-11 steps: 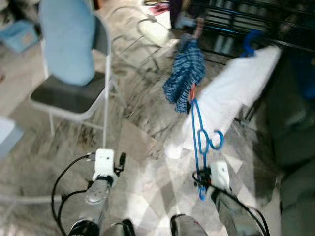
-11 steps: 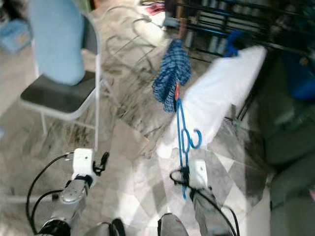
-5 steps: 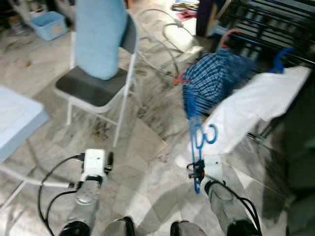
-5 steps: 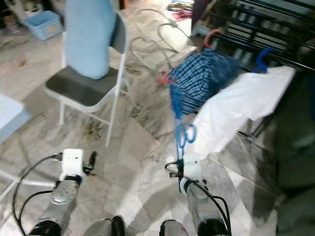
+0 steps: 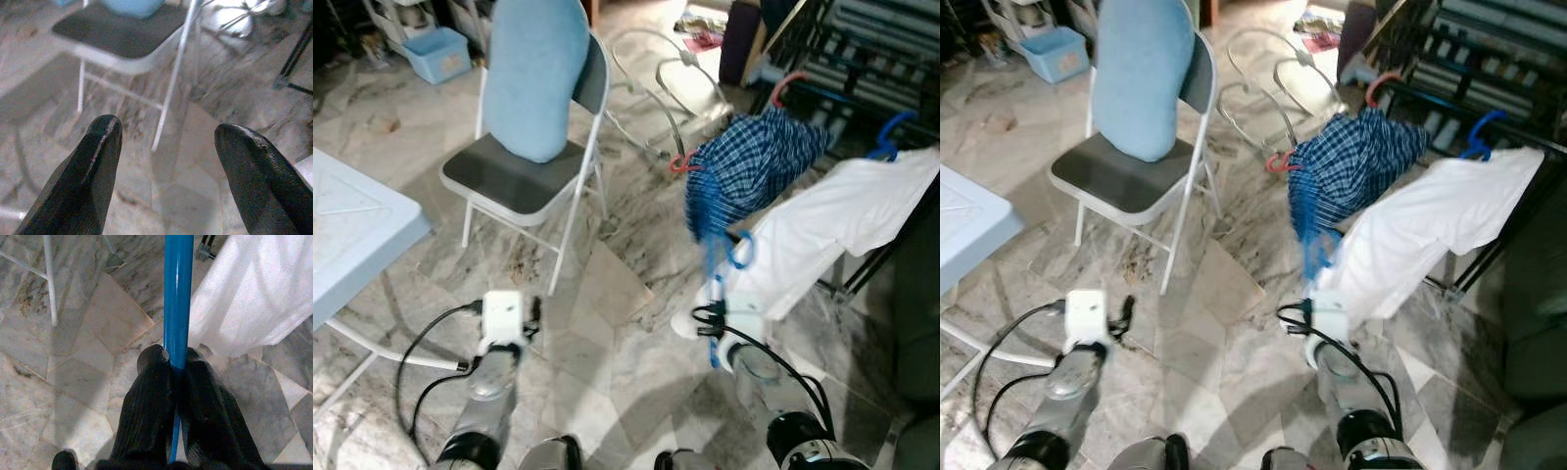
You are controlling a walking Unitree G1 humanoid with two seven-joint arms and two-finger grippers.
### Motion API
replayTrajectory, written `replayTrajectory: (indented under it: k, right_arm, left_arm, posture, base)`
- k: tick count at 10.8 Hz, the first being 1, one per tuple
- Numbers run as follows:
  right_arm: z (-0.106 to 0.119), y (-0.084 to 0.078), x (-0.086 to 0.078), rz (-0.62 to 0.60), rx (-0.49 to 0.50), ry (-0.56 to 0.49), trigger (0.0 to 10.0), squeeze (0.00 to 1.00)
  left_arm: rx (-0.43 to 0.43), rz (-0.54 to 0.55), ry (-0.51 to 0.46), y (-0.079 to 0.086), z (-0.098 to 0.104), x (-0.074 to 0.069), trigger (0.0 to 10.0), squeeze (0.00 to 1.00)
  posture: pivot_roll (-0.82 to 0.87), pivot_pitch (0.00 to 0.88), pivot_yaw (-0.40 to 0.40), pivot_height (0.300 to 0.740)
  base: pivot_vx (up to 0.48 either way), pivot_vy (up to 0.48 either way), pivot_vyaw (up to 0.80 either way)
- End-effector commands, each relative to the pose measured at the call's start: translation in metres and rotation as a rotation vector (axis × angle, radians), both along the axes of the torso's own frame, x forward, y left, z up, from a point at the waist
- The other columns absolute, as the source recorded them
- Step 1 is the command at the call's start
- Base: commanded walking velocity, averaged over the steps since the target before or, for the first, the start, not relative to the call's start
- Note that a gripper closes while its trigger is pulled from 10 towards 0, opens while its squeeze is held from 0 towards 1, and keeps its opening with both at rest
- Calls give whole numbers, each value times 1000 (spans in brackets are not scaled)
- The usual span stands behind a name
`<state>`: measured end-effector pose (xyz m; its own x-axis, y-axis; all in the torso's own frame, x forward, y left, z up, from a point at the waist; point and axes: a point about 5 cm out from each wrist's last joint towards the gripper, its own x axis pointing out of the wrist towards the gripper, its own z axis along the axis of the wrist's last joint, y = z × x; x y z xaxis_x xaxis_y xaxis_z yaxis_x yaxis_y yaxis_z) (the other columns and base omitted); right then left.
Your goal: Hang hanger
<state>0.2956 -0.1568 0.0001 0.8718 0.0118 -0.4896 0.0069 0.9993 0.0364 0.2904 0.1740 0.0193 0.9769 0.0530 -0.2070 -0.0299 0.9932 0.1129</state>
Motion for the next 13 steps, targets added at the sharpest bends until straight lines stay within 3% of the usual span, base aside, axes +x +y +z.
replayTrajectory:
  k: [1,3,7,9,13]
  right_arm:
    - [-3,-1,-3,-18,2,5,10000,0]
    - [-5,0,-6,-24,-20,-12,10000,0]
    - [-19,-19,-23,-115,-18,38,10000,0]
    - [-25,-28,-34,-148,-22,60,10000,0]
    - [-28,-30,-39,-148,-26,72,10000,0]
  left_arm:
    - [27,-32,-16,-4,1,0,10000,0]
    - [24,-22,0,-1,-1,0,10000,0]
    - [-10,-1,-13,2,1,-1,10000,0]
    - [-21,-57,22,-10,-8,-7,10000,0]
    - [-117,-162,12,-24,-5,-9,10000,0]
  posture:
    - [55,76,-51,740]
    - [38,55,-47,740]
    - [-15,85,-37,740]
    - [-24,93,-28,740]
    - [0,150,-47,740]
  base:
    - [0,0,0]
    - [0,0,0]
    - [0,0,0]
    - [0,0,0]
    - [0,0,-769]
